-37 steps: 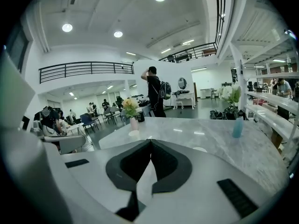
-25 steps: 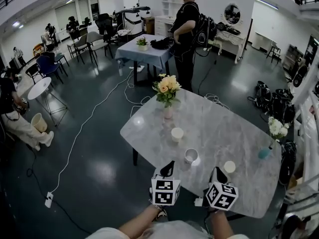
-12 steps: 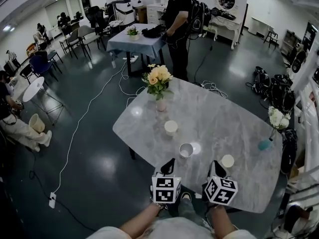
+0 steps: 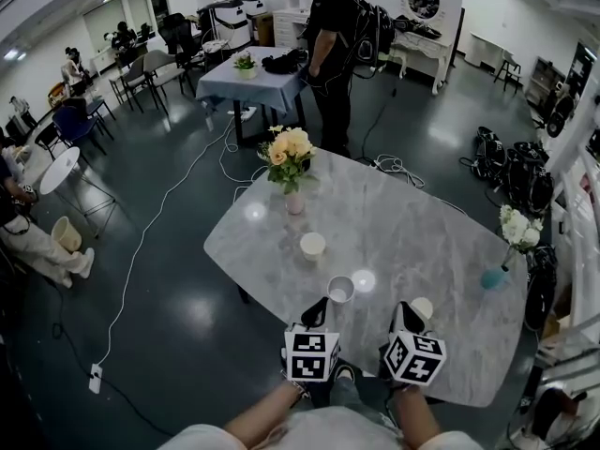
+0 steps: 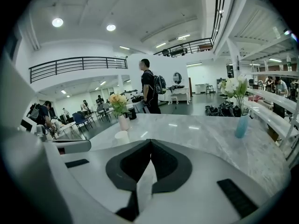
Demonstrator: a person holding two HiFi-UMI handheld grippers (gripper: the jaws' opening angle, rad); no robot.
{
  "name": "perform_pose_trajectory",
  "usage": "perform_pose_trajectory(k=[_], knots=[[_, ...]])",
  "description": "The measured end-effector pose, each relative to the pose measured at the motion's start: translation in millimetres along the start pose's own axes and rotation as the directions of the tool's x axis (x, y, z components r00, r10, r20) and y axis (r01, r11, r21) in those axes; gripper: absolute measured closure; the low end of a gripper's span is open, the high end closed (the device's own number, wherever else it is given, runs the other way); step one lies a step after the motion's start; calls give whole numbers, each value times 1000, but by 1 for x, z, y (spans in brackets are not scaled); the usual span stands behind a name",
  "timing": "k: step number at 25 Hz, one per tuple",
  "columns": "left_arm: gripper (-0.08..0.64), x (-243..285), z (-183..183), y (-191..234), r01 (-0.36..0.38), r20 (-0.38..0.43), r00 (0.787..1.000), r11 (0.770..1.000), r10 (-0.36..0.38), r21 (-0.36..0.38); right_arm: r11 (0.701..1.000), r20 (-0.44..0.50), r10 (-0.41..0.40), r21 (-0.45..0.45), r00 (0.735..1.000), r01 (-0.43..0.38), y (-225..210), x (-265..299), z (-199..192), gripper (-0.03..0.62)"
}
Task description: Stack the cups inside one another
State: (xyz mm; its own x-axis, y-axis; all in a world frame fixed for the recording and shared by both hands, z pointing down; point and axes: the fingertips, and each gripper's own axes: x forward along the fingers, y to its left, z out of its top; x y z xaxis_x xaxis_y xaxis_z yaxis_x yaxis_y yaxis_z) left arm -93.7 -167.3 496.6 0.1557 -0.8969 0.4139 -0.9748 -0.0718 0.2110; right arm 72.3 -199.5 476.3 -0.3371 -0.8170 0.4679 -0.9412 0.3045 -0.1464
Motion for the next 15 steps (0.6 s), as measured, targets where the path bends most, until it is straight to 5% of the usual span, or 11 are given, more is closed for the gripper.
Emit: perform_pose_trajectory(k=[15], knots=[[565, 31, -12, -58, 119, -66, 991, 992, -116, 52, 990, -10, -126, 57, 992, 126, -64, -25, -12, 584]])
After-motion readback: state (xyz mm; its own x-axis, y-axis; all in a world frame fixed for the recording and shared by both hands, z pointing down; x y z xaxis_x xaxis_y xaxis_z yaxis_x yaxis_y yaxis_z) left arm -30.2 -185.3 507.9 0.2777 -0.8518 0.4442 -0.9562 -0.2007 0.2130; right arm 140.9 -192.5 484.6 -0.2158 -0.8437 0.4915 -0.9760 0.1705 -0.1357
